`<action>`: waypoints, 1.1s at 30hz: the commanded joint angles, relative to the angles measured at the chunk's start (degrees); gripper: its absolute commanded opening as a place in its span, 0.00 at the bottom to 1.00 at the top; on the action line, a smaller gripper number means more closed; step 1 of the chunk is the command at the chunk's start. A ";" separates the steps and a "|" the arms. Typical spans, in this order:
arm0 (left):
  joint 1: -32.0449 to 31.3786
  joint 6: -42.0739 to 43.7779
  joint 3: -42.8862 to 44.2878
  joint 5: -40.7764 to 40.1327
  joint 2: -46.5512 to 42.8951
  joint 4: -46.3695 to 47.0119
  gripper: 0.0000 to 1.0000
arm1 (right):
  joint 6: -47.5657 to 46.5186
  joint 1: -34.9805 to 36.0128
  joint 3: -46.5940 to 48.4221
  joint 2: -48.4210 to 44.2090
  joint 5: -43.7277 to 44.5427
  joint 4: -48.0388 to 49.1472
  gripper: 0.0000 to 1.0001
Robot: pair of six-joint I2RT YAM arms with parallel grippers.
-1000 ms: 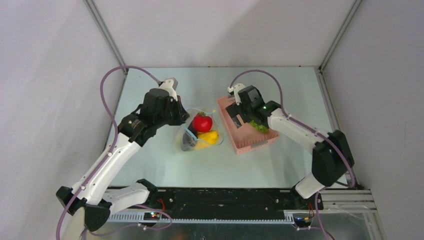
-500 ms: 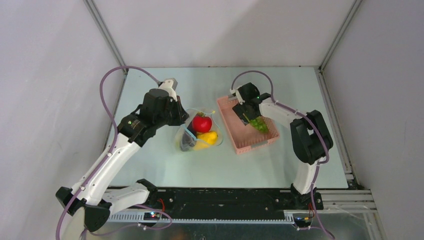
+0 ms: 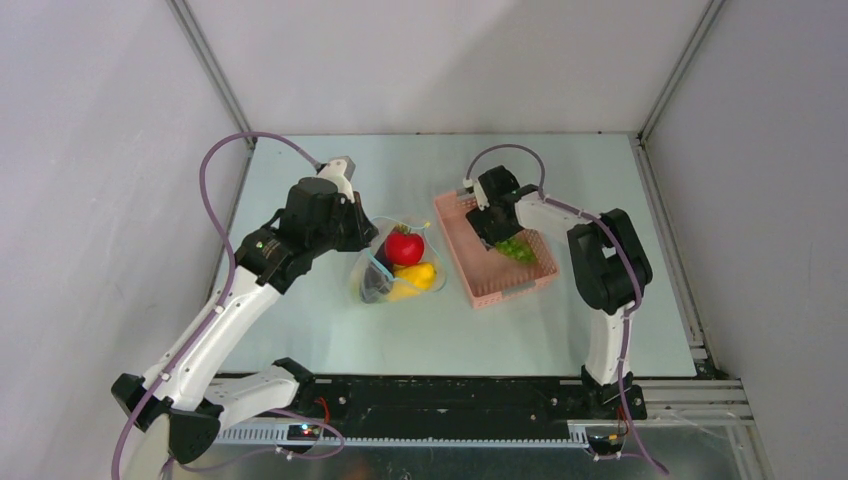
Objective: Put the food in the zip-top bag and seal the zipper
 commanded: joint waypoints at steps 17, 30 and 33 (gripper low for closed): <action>0.33 0.04 0.48 0.26 -0.95 3.02 0.01 | 18.03 1.06 -3.83 -26.26 -7.74 6.69 0.02; 0.27 -0.37 0.31 3.32 -0.17 3.31 0.01 | 26.35 16.75 -11.26 -48.46 -17.90 29.31 0.00; 0.34 -0.37 0.30 3.68 -0.07 3.43 0.01 | 26.02 19.99 -11.97 -46.64 -18.99 33.73 0.00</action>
